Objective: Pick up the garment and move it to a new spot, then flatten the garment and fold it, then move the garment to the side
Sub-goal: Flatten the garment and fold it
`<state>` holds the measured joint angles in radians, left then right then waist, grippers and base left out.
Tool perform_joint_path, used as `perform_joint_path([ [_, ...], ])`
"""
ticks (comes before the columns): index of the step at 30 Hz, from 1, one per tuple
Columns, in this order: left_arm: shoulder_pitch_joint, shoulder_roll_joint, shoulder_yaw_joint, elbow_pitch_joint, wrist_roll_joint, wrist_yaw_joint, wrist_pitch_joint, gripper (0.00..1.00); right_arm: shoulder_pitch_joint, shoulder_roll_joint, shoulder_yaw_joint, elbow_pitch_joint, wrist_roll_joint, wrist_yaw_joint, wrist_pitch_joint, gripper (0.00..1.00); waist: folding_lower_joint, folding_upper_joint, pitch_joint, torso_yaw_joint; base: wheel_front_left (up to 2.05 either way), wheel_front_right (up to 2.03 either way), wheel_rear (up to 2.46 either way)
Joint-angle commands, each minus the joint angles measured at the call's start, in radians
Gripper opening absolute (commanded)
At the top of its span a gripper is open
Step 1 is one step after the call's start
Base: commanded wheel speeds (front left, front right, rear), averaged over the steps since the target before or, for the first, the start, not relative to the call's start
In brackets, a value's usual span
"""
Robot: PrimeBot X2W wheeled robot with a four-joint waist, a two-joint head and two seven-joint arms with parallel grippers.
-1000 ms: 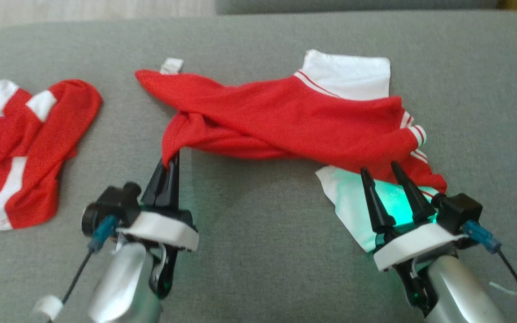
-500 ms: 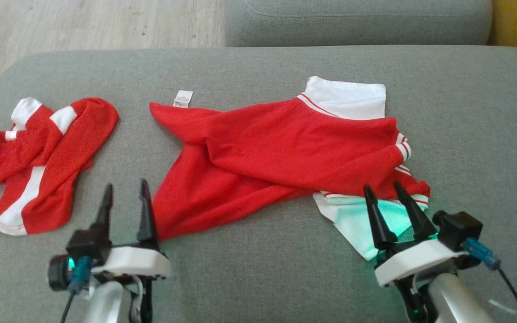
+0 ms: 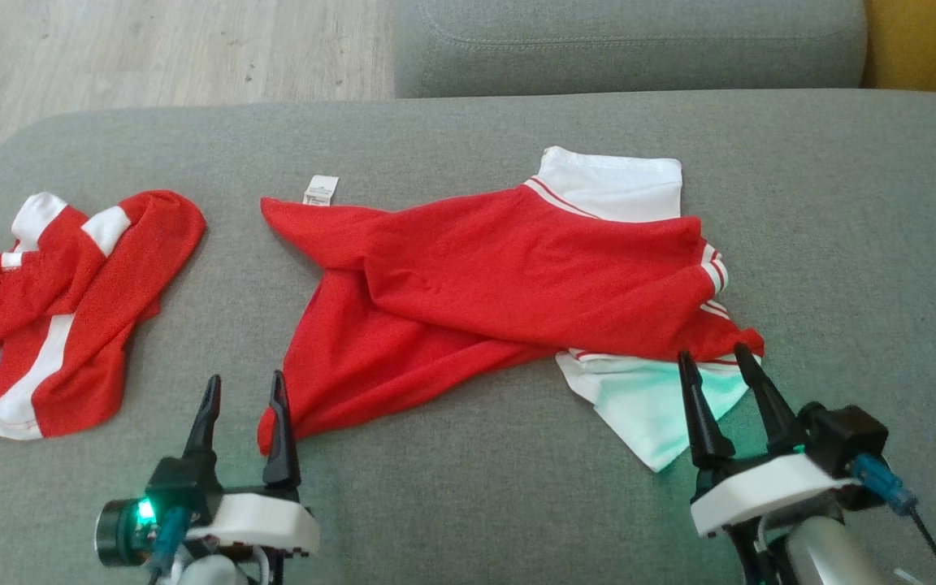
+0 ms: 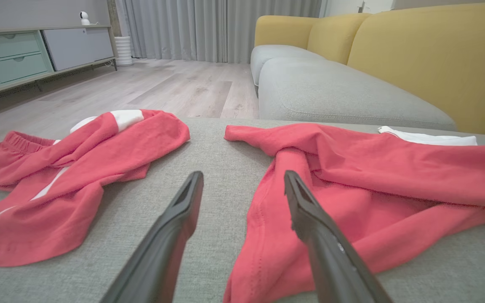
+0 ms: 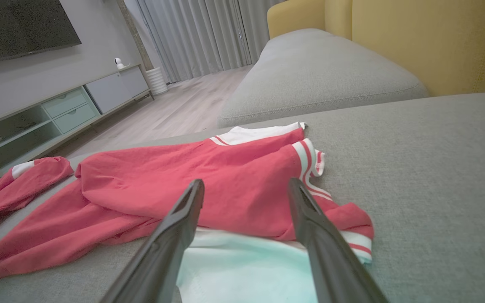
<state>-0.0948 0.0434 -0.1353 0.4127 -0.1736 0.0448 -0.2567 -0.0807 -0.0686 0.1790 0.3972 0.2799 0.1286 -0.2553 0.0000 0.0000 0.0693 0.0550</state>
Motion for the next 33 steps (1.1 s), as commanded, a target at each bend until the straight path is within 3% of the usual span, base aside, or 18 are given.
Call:
perform_joint_path([
  [1,-0.015,0.007,0.021,-0.037,0.006,0.006,-0.005,1.0,-0.005,0.01,0.017,-0.023,-0.009,0.002,-0.006,1.0,0.0,0.0,-0.003,0.0,0.0,0.0,0.0],
  [16,0.062,0.007,-0.046,-0.041,-0.004,0.008,-0.005,1.0,0.047,0.016,0.043,0.216,-0.034,0.002,-0.006,1.0,0.0,0.0,-0.015,0.015,0.0,0.0,0.0],
  [29,0.052,0.007,-0.057,-0.036,-0.012,0.007,-0.005,1.0,-0.031,0.018,0.191,0.311,0.135,0.002,-0.006,1.0,0.0,0.0,0.006,0.056,0.0,0.0,0.0],
  [30,0.052,0.007,-0.056,-0.035,-0.012,0.007,-0.005,1.0,-0.034,0.018,0.197,0.318,0.144,0.002,-0.006,0.95,0.0,0.0,0.006,0.058,0.0,0.0,0.0],
  [32,0.053,0.007,-0.054,-0.034,-0.013,0.007,-0.005,1.0,-0.038,0.018,0.203,0.33,0.161,0.002,-0.006,0.0,0.0,0.0,0.007,0.059,0.0,0.0,0.0],
  [33,0.053,0.007,-0.053,-0.034,-0.014,0.007,-0.005,1.0,-0.04,0.017,0.204,0.332,0.168,0.002,-0.006,0.0,0.0,0.0,0.007,0.058,0.0,0.0,0.0],
])
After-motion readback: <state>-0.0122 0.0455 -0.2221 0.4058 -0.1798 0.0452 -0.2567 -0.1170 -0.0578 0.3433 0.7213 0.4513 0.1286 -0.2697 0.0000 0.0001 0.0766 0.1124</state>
